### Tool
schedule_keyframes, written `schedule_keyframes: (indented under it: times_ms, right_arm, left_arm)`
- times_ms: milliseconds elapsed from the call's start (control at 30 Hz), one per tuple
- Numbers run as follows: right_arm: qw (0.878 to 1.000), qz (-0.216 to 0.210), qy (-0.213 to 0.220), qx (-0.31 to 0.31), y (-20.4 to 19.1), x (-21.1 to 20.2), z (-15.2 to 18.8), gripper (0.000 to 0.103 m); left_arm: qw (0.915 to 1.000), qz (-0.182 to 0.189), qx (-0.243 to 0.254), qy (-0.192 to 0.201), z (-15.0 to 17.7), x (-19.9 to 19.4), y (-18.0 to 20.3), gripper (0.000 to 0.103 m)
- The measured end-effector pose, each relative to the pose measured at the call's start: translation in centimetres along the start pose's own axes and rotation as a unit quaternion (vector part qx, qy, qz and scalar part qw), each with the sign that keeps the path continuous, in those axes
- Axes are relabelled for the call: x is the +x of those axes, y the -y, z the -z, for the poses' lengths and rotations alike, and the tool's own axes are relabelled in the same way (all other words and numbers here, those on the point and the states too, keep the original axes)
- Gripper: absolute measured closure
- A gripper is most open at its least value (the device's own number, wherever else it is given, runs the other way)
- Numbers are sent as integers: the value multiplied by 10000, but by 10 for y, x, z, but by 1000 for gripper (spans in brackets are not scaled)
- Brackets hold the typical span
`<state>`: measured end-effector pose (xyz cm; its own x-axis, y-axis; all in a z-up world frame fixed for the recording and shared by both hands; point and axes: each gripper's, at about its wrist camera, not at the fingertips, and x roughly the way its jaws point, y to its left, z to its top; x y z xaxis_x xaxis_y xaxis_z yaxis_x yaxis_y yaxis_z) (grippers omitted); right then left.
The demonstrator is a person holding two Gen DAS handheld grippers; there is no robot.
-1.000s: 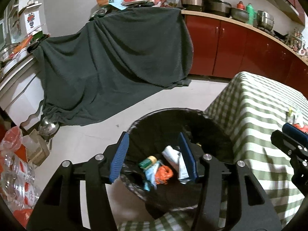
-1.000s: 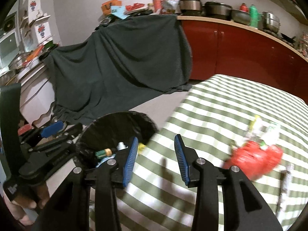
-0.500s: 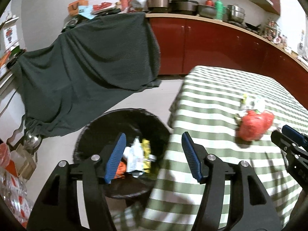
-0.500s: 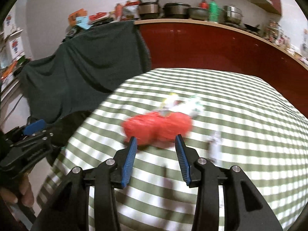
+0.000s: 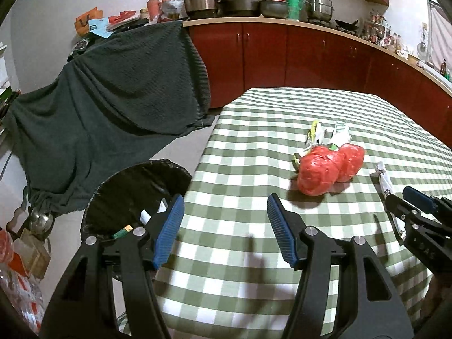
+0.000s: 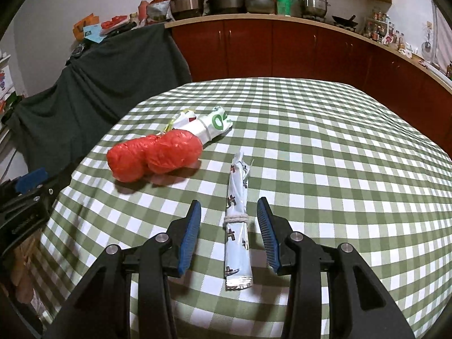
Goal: Collect trash
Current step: 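Grasp the white rolled tube with the right gripper, then grasp the red plastic bag with the left gripper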
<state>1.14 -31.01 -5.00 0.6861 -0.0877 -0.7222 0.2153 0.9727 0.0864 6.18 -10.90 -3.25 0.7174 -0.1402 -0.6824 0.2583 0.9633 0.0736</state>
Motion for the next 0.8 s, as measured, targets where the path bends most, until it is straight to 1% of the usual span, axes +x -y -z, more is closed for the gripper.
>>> schedule_keyframes:
  times_ms: [100, 133, 167, 233, 333, 600, 700, 800]
  right_arm:
    - [9999, 1, -120, -3, 4, 5, 2, 62]
    - [9999, -8, -148, 5, 5, 6, 3, 67]
    - [9998, -32, -195, 13, 7, 8, 4, 76]
    - [9997, -46, -250, 7, 10, 9, 5, 83]
    - [9998, 0, -209, -19, 14, 6, 5, 83]
    - [9997, 220, -78, 121, 40, 0, -3, 84]
    - [9994, 293, -42, 201, 52, -2, -5, 84]
    - [9991, 339, -29, 271, 63, -1, -7, 84]
  left_arm:
    - [10000, 9, 55, -5, -1, 1, 6, 43]
    - [10000, 12, 77, -3, -1, 1, 9, 43]
    - [10000, 15, 88, -3, -1, 2, 11, 43]
    - [9999, 36, 114, -8, -2, 3, 15, 42]
    - [9999, 70, 149, -7, -4, 4, 22, 38]
    - [9994, 184, 308, 25, -9, 8, 40, 37]
    - [9990, 225, 386, 55, -11, 10, 47, 34]
    - [9985, 268, 483, 61, -14, 14, 56, 33]
